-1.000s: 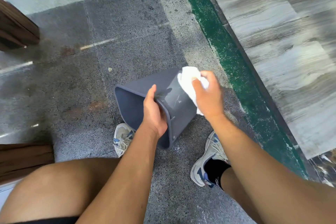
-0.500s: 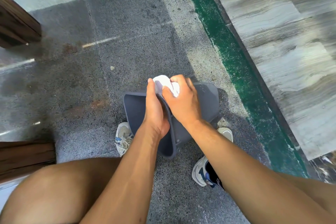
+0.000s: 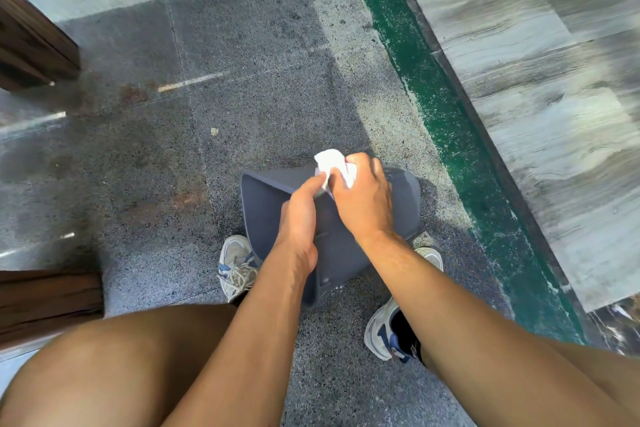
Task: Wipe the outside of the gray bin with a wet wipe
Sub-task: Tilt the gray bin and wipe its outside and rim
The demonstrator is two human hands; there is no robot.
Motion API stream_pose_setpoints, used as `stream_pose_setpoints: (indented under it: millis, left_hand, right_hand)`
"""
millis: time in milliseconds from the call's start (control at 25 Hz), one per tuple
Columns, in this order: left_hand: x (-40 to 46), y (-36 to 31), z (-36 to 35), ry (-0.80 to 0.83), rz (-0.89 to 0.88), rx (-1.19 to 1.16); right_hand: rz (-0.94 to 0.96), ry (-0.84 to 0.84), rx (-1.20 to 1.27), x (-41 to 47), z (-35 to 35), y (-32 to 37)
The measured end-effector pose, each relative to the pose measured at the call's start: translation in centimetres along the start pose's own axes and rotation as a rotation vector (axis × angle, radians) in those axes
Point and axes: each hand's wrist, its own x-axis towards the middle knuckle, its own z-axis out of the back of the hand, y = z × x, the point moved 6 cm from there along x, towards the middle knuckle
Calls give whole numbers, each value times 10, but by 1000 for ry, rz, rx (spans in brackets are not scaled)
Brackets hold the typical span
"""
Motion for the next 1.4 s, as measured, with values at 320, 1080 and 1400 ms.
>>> stream_pose_setpoints:
  millis: [320, 1080, 1400]
  left_hand:
    - [-9, -7, 1, -64, -19, 20]
    - [13, -26, 3, -119, -76, 144]
    - [11, -25, 4, -128, -81, 137]
  right_hand:
    - [-90, -73, 10, 17, 4, -30]
    - [-297, -120, -36, 72, 13, -128]
    - [-394, -190, 36, 80, 15, -161]
